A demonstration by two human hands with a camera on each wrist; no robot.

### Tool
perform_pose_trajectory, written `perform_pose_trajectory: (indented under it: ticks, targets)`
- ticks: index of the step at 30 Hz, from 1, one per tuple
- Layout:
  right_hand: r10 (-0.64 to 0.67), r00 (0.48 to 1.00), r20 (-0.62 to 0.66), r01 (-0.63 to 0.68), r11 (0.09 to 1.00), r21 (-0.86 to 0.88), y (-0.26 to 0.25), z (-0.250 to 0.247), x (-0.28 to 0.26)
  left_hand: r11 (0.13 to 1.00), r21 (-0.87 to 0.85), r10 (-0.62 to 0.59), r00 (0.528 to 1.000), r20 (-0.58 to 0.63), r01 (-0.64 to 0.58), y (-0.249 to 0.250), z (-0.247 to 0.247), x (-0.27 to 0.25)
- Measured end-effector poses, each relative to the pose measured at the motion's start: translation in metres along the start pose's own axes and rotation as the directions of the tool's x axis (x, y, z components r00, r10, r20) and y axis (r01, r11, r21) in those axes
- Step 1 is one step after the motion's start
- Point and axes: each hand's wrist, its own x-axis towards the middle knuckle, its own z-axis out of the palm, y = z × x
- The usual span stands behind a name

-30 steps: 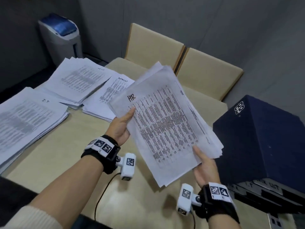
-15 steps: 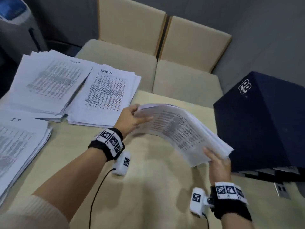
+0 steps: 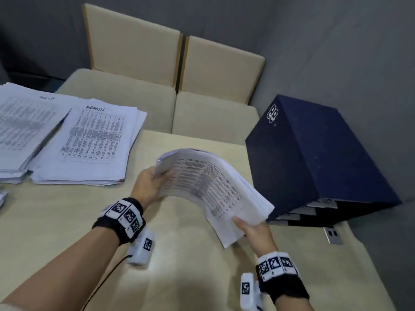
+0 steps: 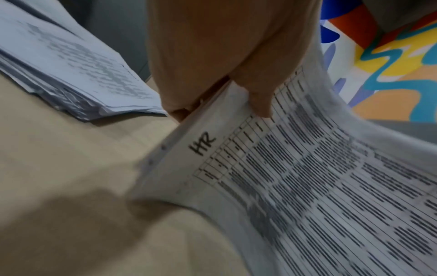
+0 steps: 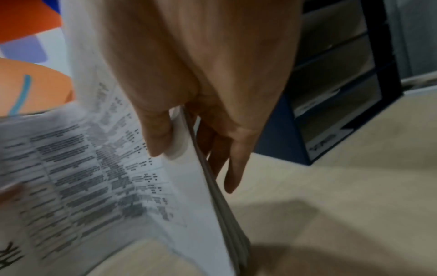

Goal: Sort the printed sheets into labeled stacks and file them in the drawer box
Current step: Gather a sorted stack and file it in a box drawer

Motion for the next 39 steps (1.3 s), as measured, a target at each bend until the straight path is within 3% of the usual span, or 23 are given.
perform_pose_trajectory:
  ticks: [3, 6, 9, 11, 13, 17, 20, 23, 26, 28, 33, 36, 39]
  targets:
    - [-0.011, 0.998, 0.063, 0.011, 1.000, -0.011, 0.006, -0.049, -0.008, 1.000, -0.008, 0.006, 1.000, 0.015, -0.006, 0.005, 0.022, -0.014]
    - [0.012, 0.987, 0.159, -0.023, 0.997, 0.071, 0.023, -0.100, -0.014, 0.998, -0.024, -0.063, 0.997, 0.034, 0.064, 0.003, 0.057, -0.032]
    - [0.058, 0.974, 0.218, -0.081, 0.992, 0.100, 0.039, -0.132, -0.018, 0.990, 0.079, -0.121, 0.992, 0.033, 0.118, -0.007, 0.095, -0.052]
    - [0.098, 0.966, 0.238, -0.123, 0.988, 0.092, 0.052, -0.149, -0.021, 0.973, 0.147, -0.173, 0.984, -0.032, 0.175, -0.021, 0.110, -0.063]
    - [0.137, 0.959, 0.250, -0.173, 0.976, 0.131, 0.064, -0.164, -0.024, 0.950, 0.185, -0.242, 0.967, -0.082, 0.253, -0.029, 0.114, -0.074]
    - [0.179, 0.920, 0.348, -0.266, 0.938, 0.221, 0.070, -0.182, -0.038, 0.851, 0.325, -0.431, 0.902, -0.018, 0.413, -0.040, 0.115, -0.092]
    - [0.181, 0.909, 0.375, -0.300, 0.909, 0.290, 0.068, -0.183, -0.041, 0.842, 0.266, -0.496, 0.867, 0.041, 0.469, -0.050, 0.115, -0.100]
    - [0.203, 0.917, 0.343, -0.301, 0.916, 0.264, 0.073, -0.182, -0.042, 0.842, 0.180, -0.516, 0.857, -0.013, 0.509, -0.070, 0.108, -0.095]
    - [0.219, 0.923, 0.316, -0.304, 0.919, 0.251, 0.074, -0.189, -0.051, 0.816, -0.012, -0.578, 0.815, -0.028, 0.578, -0.055, 0.106, -0.102]
    - [0.224, 0.925, 0.306, -0.301, 0.925, 0.231, 0.078, -0.196, -0.061, 0.813, -0.062, -0.578, 0.816, 0.025, 0.578, -0.050, 0.107, -0.105]
    - [0.232, 0.940, 0.249, -0.289, 0.930, 0.225, 0.086, -0.222, -0.089, 0.841, 0.018, -0.541, 0.840, 0.042, 0.541, -0.044, 0.125, -0.123]
    - [0.261, 0.928, 0.266, -0.329, 0.908, 0.258, 0.086, -0.242, -0.100, 0.837, 0.181, -0.528, 0.849, 0.014, 0.517, -0.040, 0.153, -0.134]
    - [0.245, 0.943, 0.224, -0.301, 0.915, 0.268, 0.080, -0.265, -0.103, 0.827, 0.298, -0.538, 0.825, 0.173, 0.476, -0.042, 0.182, -0.139]
